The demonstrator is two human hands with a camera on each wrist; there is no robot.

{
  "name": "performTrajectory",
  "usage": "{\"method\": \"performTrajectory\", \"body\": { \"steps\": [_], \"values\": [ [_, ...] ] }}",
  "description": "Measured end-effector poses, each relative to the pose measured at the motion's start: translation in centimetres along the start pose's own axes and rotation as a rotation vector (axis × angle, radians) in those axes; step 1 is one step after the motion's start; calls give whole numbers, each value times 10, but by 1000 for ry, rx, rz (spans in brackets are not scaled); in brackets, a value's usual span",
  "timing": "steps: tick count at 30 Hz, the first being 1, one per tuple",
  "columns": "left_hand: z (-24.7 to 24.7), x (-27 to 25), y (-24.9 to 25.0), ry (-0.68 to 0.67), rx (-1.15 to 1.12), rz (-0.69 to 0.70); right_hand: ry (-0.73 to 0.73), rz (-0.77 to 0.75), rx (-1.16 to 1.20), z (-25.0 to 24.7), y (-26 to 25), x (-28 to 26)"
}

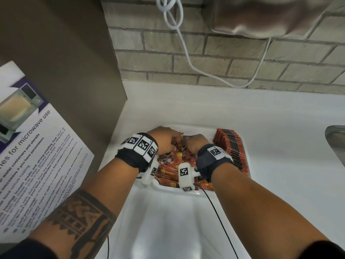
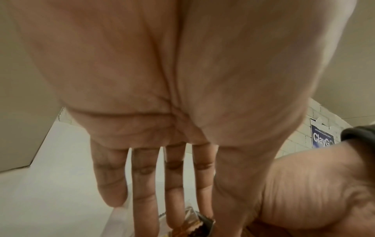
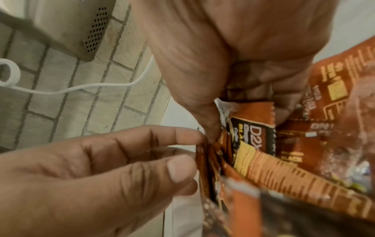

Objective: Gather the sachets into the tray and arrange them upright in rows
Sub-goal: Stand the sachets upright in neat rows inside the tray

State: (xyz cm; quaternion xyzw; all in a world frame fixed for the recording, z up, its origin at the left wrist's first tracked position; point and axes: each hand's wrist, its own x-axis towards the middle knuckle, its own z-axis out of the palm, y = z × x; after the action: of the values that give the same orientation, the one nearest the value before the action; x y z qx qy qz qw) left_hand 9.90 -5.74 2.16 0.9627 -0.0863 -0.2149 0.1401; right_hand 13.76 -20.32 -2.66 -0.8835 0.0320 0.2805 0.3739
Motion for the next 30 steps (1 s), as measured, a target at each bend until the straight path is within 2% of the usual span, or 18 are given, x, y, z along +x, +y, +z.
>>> {"method": "performTrajectory", "body": {
  "steps": [1, 2, 5, 8, 11, 19, 24, 28, 30],
  "values": [
    [0, 0, -1, 0, -7, 0, -1, 58, 103, -3, -1, 2],
    [0, 1, -1, 0, -12, 1, 26, 64, 94, -3, -1, 2],
    [2, 2, -2, -3, -18, 2, 26, 12, -64, 1, 3, 10],
    [4, 4, -3, 5, -23, 1, 78, -17, 52, -1, 2, 7],
    [5, 5, -3, 2, -27, 2, 141, -30, 65, -10, 6, 4],
    [5, 5, 6, -19, -19, 0, 165, -42, 19, -42, 11, -11],
    [1, 4, 15, 0, -59, 51, 236, -35, 97, -58, 17, -15],
    [-3, 3, 21, 1, -51, 33, 263, -32, 198, -69, 22, -18],
    [-9, 2, 24, 69, -110, 17, 258, -42, 284, -74, 23, -20]
  ]
}}
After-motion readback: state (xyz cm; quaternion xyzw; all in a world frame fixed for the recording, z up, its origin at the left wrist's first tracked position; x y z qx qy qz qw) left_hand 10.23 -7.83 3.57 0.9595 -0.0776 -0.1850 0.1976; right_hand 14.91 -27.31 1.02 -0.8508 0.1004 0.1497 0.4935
